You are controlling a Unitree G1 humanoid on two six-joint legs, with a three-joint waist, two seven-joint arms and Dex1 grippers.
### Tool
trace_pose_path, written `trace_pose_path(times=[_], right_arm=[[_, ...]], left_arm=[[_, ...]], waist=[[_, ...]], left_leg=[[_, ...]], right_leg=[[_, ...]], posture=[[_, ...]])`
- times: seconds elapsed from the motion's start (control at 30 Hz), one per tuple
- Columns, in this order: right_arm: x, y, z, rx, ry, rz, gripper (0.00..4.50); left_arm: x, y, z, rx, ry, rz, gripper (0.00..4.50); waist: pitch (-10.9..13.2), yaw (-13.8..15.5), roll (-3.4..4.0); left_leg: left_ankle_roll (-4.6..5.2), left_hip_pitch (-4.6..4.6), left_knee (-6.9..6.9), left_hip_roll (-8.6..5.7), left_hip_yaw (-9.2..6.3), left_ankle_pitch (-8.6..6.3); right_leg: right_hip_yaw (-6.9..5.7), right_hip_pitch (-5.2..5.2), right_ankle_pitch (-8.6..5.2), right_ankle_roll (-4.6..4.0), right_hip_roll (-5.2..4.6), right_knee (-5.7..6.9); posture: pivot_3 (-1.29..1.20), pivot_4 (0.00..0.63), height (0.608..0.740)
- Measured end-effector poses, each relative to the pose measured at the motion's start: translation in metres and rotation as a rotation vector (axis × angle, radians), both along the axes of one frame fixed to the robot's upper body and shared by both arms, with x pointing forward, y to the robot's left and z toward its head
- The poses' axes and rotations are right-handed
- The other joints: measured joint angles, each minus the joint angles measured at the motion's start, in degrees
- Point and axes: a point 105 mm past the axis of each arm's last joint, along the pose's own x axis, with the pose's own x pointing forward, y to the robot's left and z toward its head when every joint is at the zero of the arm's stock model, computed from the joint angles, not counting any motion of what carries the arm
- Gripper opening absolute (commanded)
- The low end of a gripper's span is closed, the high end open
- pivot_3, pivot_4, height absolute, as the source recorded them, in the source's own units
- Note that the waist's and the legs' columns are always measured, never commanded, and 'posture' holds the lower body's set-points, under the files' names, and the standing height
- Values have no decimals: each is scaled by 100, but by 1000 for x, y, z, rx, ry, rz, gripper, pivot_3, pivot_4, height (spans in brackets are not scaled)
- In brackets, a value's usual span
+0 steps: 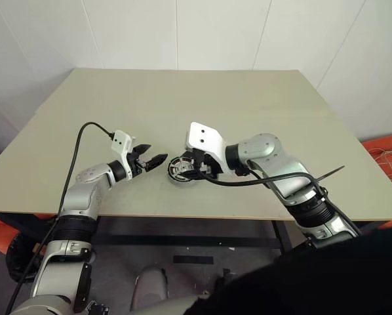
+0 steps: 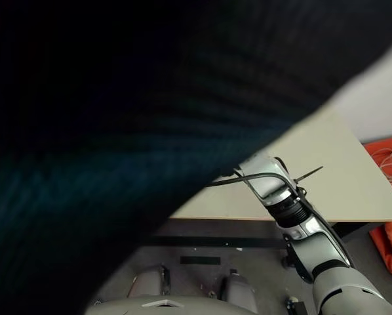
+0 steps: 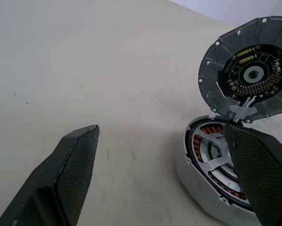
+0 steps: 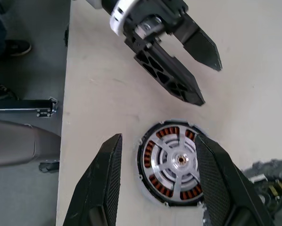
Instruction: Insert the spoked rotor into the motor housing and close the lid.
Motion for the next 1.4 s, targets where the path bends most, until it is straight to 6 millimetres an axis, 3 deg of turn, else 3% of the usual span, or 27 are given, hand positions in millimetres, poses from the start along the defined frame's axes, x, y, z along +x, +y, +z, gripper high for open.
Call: trace_pose_path(times=[0.33,0.6,0.73,1.0,1.27,1.4], right_arm=[[16,-35,-23,-85,-10,-203,2718],[1,-21,-19,-71,-3,-201,2718],[2,-24,-20,-81,3,-221,2718],[28,-61,-42,-221,-85,-322,2718],[17,-37,-62,-217,-38,-265,2718],[17,-32,-61,-219,-50,-253,2718]], left_arm=[[5,-3,7,4,-21,-14,4446],[5,-3,4,8,-10,-19,4446],[5,-2,4,8,-9,-18,4446],[5,-2,3,9,-7,-17,4446],[6,-2,4,8,-13,-20,4446],[6,-2,4,10,-13,-21,4446]], waist=[[0,2,0],[0,2,0],[0,13,0],[0,13,0],[0,-9,0],[0,-6,0]], left_leg=[[0,-1,-1,0,0,0],[0,0,0,-1,0,0],[0,2,2,-1,-1,0],[-1,9,1,0,0,1],[2,8,1,-1,0,-1],[1,8,6,-1,-1,-1]], right_leg=[[0,0,1,-1,0,-1],[0,0,1,-1,-1,-1],[0,5,0,0,-1,0],[0,11,0,0,0,0],[0,11,1,-2,0,-1],[0,12,1,-1,-1,0]], posture=[[0,0,740],[0,0,740],[0,0,740],[0,0,740],[0,0,740],[0,0,740]])
